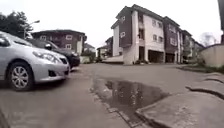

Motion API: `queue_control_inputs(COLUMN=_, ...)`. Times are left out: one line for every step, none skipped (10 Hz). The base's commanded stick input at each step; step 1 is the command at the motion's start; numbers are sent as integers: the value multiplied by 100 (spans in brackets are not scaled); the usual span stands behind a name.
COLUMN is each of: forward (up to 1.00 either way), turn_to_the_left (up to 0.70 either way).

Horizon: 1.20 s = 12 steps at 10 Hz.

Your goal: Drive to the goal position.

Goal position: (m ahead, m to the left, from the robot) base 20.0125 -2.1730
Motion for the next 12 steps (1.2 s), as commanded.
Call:
queue_control_inputs(forward=0, turn_to_the_left=0)
queue_control_inputs(forward=0, turn_to_the_left=0)
queue_control_inputs(forward=0, turn_to_the_left=0)
queue_control_inputs(forward=0, turn_to_the_left=0)
queue_control_inputs(forward=0, turn_to_the_left=0)
queue_control_inputs(forward=0, turn_to_the_left=0)
queue_control_inputs(forward=54, turn_to_the_left=0)
queue_control_inputs(forward=70, turn_to_the_left=0)
queue_control_inputs(forward=70, turn_to_the_left=0)
queue_control_inputs(forward=70, turn_to_the_left=0)
queue_control_inputs(forward=70, turn_to_the_left=0)
queue_control_inputs(forward=70, turn_to_the_left=0)
